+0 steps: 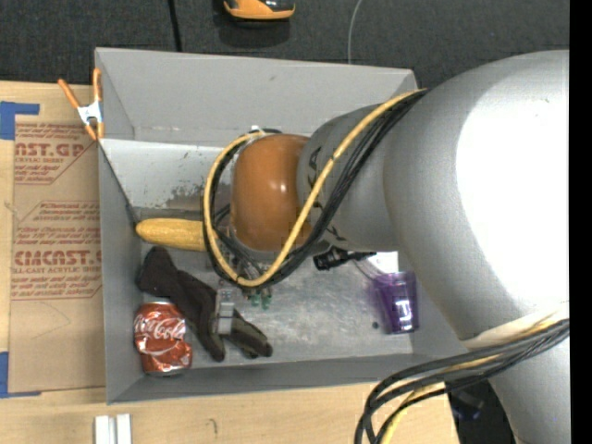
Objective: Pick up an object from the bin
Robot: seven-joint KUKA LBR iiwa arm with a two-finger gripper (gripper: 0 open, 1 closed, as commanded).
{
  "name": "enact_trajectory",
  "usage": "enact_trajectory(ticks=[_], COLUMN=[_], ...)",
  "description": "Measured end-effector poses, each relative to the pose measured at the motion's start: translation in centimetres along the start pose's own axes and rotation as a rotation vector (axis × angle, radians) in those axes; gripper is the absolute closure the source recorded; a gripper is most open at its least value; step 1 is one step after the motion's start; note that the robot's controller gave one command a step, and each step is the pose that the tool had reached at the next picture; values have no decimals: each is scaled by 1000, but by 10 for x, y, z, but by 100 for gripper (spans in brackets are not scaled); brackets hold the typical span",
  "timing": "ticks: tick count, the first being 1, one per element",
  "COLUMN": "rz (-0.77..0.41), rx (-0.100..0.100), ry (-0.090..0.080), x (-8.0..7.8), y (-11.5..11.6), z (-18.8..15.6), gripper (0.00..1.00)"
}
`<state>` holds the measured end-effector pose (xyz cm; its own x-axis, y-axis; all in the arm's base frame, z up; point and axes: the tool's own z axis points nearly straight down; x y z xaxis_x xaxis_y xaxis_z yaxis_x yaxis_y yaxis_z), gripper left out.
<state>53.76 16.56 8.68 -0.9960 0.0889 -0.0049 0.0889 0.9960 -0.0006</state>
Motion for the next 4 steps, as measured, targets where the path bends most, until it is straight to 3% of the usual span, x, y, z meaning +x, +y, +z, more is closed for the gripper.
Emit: enact_trajectory(ticks=[1,2,3,4], rz=[-117,113,113,113], rx=[-3,-2,-2,-2], ry=[2,4,3,4], x=[26,28,27,27], y=[25,44,44,44], z=[9,16,17,17], gripper=[0,100,0,0])
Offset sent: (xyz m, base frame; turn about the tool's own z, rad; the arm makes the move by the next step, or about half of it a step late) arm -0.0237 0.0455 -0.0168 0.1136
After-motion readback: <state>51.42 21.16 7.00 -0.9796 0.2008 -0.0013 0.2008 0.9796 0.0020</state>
